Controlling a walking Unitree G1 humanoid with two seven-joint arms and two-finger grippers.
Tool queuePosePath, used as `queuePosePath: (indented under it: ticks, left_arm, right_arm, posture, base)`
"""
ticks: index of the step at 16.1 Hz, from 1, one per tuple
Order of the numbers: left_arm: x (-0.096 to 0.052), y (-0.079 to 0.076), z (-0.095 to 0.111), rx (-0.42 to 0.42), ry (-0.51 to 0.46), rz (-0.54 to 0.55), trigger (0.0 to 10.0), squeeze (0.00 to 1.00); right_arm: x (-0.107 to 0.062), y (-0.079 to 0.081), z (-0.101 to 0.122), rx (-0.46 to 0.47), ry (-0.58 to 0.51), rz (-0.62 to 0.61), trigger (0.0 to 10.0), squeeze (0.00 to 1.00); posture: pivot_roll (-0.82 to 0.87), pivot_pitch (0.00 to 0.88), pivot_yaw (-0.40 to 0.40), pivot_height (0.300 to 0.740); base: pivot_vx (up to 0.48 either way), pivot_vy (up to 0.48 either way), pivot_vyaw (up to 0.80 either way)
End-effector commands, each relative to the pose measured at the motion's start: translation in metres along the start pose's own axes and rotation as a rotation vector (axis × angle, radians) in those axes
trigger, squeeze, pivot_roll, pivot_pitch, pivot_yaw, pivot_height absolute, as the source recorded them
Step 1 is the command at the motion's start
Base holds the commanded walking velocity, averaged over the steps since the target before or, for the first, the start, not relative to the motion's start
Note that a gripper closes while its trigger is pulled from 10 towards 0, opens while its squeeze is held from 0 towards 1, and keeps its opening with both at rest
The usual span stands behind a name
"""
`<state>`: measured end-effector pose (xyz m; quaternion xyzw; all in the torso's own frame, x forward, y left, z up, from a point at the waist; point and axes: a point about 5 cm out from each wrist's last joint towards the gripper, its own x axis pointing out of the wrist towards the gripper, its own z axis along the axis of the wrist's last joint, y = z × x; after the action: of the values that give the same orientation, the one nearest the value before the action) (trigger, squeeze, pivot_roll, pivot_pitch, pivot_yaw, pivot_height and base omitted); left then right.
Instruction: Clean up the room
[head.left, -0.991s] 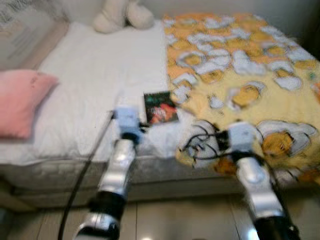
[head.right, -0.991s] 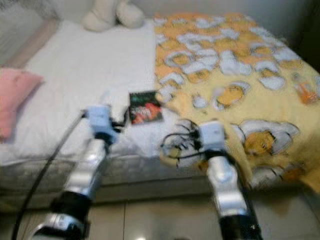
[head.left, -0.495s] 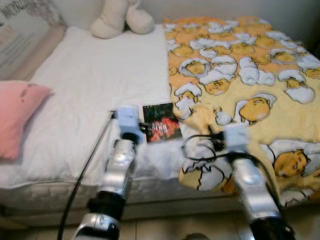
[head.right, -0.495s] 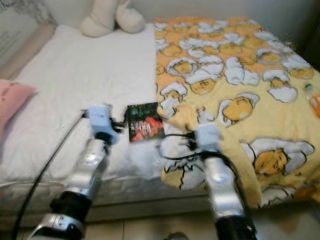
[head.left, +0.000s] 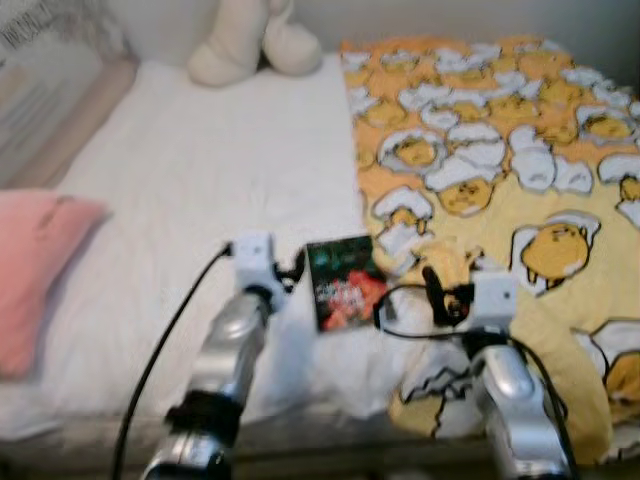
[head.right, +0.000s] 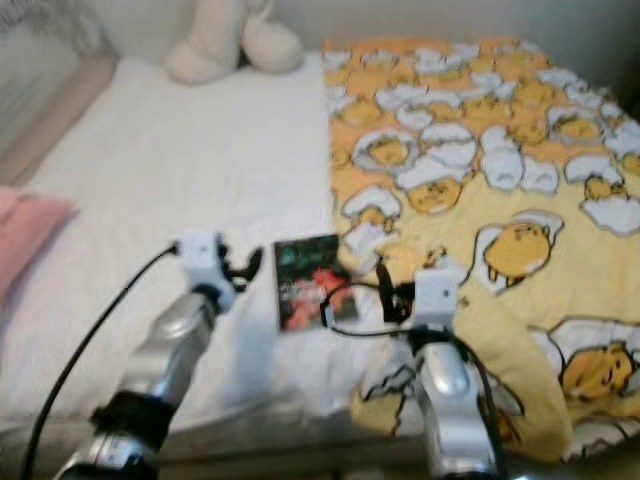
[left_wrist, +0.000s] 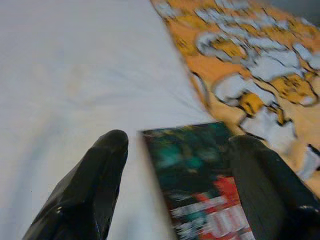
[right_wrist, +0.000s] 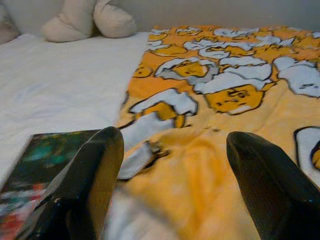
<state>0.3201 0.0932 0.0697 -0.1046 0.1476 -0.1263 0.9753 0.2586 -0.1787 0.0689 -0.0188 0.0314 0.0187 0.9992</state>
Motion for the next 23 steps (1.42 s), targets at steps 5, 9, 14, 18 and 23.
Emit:
queuePosePath:
  ticks: [5,9,14,18,23]
  left_arm:
    - [0.02,0.013,-0.018,-0.145,0.21,0.025,10.0,0.0]
    - [0.029,0.002,-0.013,-0.198,0.216,0.031,10.0,0.0]
    - [0.033,0.008,0.005,-0.135,0.142,0.039,10.0,0.0]
    - [0.031,0.012,-0.001,-0.141,0.16,0.077,10.0,0.0]
    - [0.037,-0.017,0.005,-0.085,0.124,-0.065,10.0,0.0]
  right_arm:
    - [-0.034,-0.028,-0.016,-0.08,0.12,-0.025,10.0,0.0]
    - [-0.108,-0.055,-0.038,-0.17,0.307,-0.042,10.0,0.0]
    - [-0.155,-0.036,-0.031,-0.138,0.336,0.058,10.0,0.0]
    - [-0.167,-0.028,-0.028,-0.136,0.353,0.08,10.0,0.0]
    - [-0.186,-0.018,-0.021,-0.111,0.375,0.166,10.0,0.0]
  posture:
    - [-0.26,0.002,0.014,0.74]
    - [-0.36,0.115,0.0,0.74]
    - [-0.39,0.219,0.01,0.74]
    - [-0.4,0.26,0.01,0.74]
    - [-0.41,0.311,0.011,0.74]
  base:
    - [0.0,0.0,0.0]
    - [0.0,0.0,0.0]
    - [0.0,0.0,0.0]
    - [0.0,0.0,0.0]
    - [0.0,0.0,0.0]
